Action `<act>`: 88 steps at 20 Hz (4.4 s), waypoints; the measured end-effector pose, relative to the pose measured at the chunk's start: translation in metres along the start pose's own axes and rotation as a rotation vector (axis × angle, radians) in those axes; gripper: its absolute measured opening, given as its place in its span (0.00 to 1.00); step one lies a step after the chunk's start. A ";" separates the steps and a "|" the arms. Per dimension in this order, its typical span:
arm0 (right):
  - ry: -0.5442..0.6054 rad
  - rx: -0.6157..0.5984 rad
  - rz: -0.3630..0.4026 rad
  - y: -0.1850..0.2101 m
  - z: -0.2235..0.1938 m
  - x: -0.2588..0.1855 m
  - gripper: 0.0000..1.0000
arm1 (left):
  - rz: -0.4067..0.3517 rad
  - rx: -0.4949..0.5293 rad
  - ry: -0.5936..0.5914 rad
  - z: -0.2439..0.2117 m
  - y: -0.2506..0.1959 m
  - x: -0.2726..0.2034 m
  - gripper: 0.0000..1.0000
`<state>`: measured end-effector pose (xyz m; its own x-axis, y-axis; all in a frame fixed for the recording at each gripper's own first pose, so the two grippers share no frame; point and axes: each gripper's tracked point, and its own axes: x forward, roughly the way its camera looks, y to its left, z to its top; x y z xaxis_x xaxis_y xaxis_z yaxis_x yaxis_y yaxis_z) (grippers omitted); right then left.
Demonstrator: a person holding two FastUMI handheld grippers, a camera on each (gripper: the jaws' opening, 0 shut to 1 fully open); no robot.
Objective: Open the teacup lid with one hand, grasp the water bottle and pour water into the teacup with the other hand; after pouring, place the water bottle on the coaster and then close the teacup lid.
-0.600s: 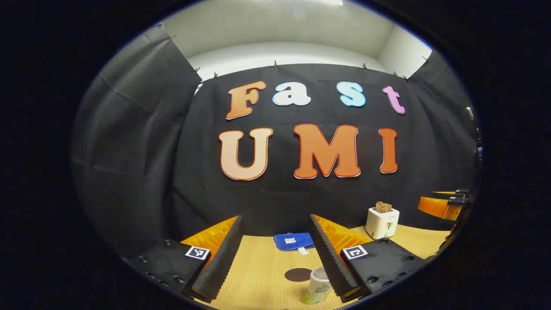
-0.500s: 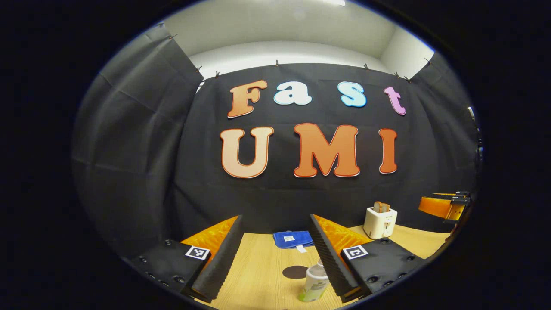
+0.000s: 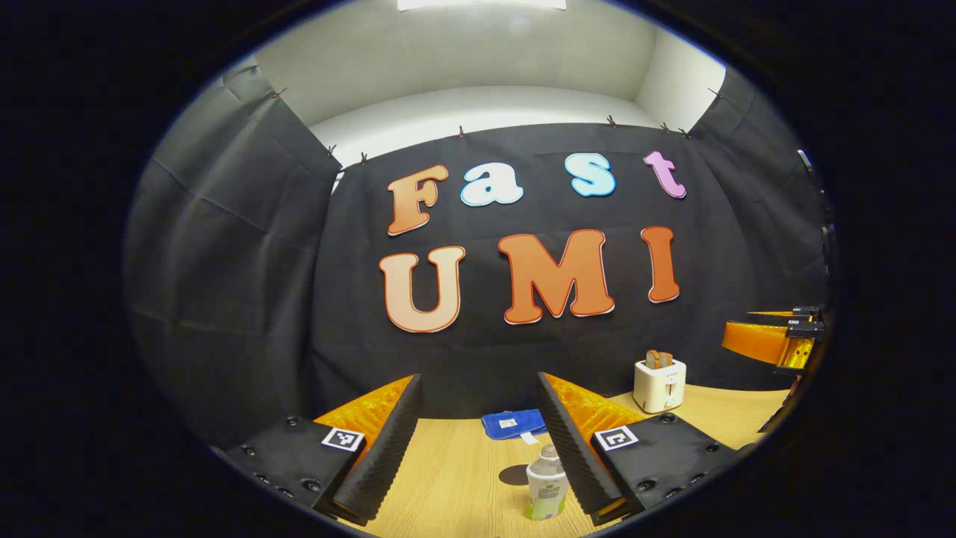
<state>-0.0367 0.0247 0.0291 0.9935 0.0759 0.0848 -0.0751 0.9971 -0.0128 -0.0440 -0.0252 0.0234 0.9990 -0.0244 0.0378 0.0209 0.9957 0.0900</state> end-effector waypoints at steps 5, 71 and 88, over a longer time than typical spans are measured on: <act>0.009 -0.014 0.003 0.002 0.000 -0.002 0.92 | -0.011 -0.027 0.051 -0.023 0.005 -0.005 0.95; 0.515 -0.086 0.137 0.008 -0.258 0.038 0.22 | -0.180 -0.093 0.370 -0.237 -0.091 0.010 0.97; 0.402 -0.025 0.111 -0.008 -0.205 0.033 0.21 | -0.167 -0.096 0.386 -0.268 -0.084 0.032 0.70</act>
<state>0.0139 0.0183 -0.1721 0.9340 0.1698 -0.3143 -0.1868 0.9821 -0.0243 -0.0027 -0.0854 -0.2501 0.9230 -0.1686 -0.3459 0.1687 0.9852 -0.0300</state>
